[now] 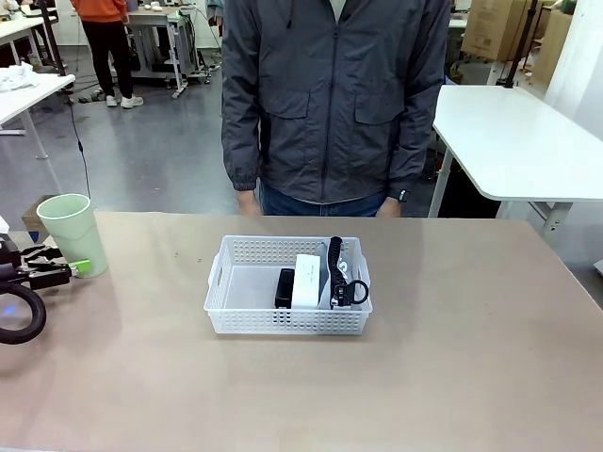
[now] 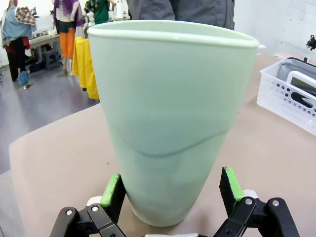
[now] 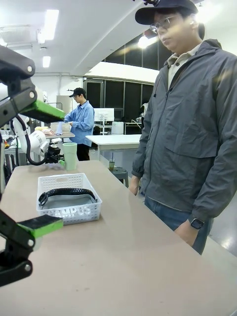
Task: Efficiently arrange items inside the basket to fit them all.
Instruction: Pick up the Reusable plastic cup and place it inside the Organizing basket.
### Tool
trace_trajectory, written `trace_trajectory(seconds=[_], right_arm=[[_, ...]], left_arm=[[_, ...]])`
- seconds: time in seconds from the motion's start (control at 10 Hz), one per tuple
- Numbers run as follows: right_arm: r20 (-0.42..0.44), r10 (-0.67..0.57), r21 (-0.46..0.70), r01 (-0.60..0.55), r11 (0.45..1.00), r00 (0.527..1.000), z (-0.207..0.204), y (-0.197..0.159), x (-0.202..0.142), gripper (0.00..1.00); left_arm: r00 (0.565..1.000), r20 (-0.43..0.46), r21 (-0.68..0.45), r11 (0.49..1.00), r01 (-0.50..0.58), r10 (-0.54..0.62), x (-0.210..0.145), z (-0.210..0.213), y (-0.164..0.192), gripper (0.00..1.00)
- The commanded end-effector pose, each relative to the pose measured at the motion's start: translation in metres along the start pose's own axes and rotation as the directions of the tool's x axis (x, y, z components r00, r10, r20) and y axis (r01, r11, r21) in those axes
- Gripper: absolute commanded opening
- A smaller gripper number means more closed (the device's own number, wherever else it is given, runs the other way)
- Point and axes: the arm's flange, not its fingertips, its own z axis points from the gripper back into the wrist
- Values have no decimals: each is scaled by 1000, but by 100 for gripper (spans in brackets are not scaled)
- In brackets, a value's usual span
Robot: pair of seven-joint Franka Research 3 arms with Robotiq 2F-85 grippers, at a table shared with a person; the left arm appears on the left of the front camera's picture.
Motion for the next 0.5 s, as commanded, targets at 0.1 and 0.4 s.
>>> trace_trajectory(seconds=[0.1, 0.4], right_arm=[[9, -19, 28, 18, 999, 1000, 0, 5, 1, 100], [9, -19, 28, 18, 999, 1000, 0, 5, 1, 100]], left_arm=[[998, 59, 1, 1000, -3, 3, 8, -9, 5, 100], [994, 103, -2, 1000, -22, 22, 20, -14, 8, 100]])
